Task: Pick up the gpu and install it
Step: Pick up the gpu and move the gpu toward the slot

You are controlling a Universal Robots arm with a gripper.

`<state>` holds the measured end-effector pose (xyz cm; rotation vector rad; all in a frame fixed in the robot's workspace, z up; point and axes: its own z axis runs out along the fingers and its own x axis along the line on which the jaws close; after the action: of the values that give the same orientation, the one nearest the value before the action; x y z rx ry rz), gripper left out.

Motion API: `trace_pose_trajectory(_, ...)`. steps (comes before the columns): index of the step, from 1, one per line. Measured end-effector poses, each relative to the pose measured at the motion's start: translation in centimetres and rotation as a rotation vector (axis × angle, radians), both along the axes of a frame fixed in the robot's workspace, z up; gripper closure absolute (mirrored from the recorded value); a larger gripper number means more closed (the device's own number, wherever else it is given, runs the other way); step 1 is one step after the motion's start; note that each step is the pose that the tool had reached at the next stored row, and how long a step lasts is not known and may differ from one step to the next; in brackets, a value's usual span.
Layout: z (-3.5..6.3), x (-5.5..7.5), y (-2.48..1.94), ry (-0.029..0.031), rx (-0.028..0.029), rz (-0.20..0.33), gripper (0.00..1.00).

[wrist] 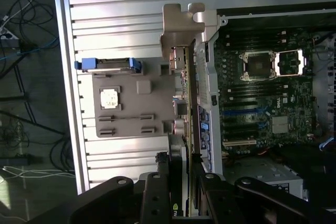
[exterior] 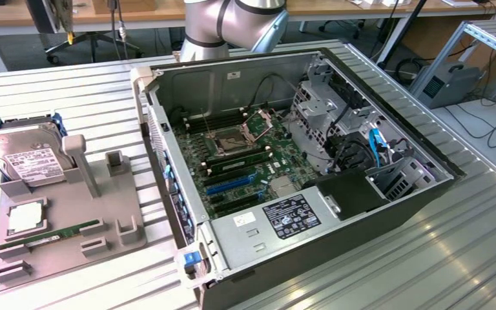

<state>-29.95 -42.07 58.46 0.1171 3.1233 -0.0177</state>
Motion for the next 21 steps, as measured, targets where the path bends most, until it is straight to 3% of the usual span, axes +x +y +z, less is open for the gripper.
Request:
trace_pose_trajectory(9, -0.07, 0.1, -0.1, 0.0002, 0.0001, 0.0, 0.73)
trace_pose_trajectory(16, -1.46, 1.5, -1.51, 0.0003, 0.0001, 0.0, 0.73)
trace_pose_trajectory(21, -2.36, 3.8, -1.92, 0.0003, 0.0, 0.0, 0.73)
